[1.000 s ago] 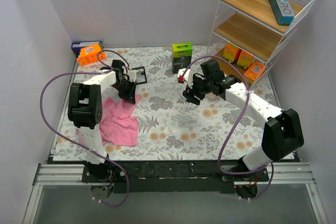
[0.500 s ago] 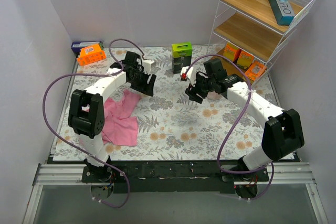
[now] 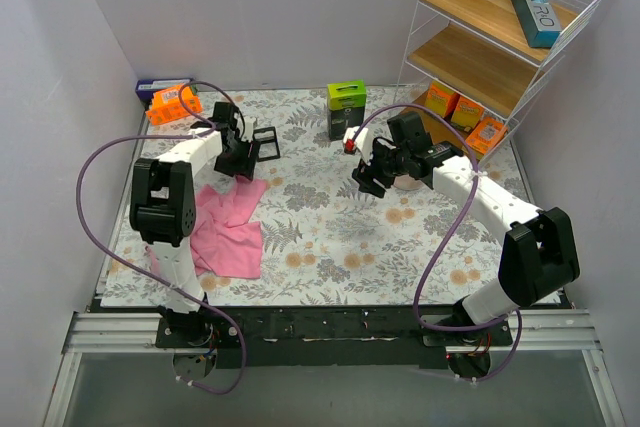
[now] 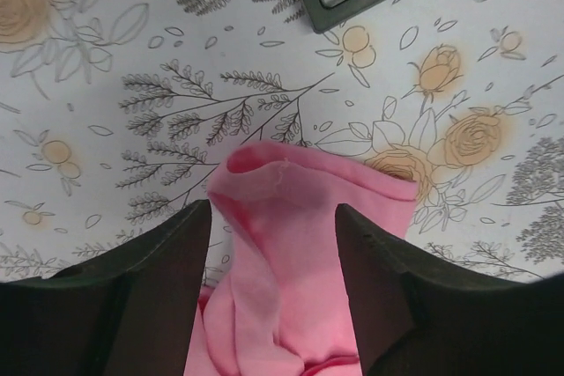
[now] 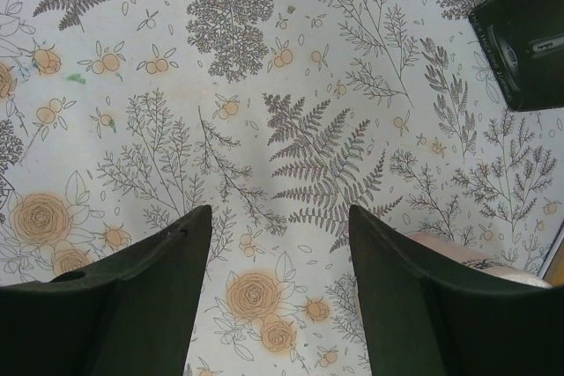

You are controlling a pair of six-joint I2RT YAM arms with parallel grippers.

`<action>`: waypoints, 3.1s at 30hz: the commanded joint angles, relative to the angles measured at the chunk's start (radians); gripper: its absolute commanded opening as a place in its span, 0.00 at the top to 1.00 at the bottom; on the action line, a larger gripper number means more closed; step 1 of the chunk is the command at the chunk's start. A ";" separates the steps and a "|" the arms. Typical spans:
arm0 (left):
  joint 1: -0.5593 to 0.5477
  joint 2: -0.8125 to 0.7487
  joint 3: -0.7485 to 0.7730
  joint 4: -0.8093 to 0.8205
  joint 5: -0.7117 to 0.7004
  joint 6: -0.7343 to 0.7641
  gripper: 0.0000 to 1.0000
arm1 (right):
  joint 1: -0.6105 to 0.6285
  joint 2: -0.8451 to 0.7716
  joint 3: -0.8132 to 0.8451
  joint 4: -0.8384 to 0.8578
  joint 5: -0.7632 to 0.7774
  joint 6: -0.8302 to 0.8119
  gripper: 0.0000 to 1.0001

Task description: Remove the brooch from the garment

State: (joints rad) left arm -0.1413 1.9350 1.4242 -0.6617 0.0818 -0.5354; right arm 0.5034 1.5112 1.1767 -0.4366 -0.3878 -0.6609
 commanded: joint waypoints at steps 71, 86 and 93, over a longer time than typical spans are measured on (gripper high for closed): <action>-0.478 -0.605 -0.712 -0.130 0.463 1.120 0.37 | 0.047 0.576 0.325 0.042 -0.132 -0.246 0.39; -0.511 -0.671 -0.811 0.085 0.297 0.944 1.00 | 0.052 0.581 0.304 0.055 -0.082 -0.215 0.97; -0.240 -0.795 -0.494 0.050 0.254 0.610 1.00 | 0.001 0.394 0.313 -0.037 -0.109 -0.207 0.99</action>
State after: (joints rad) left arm -0.5446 1.2491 0.7086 -0.6445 0.3923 0.3119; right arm 0.5442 2.0647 1.4750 -0.4179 -0.4797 -0.8677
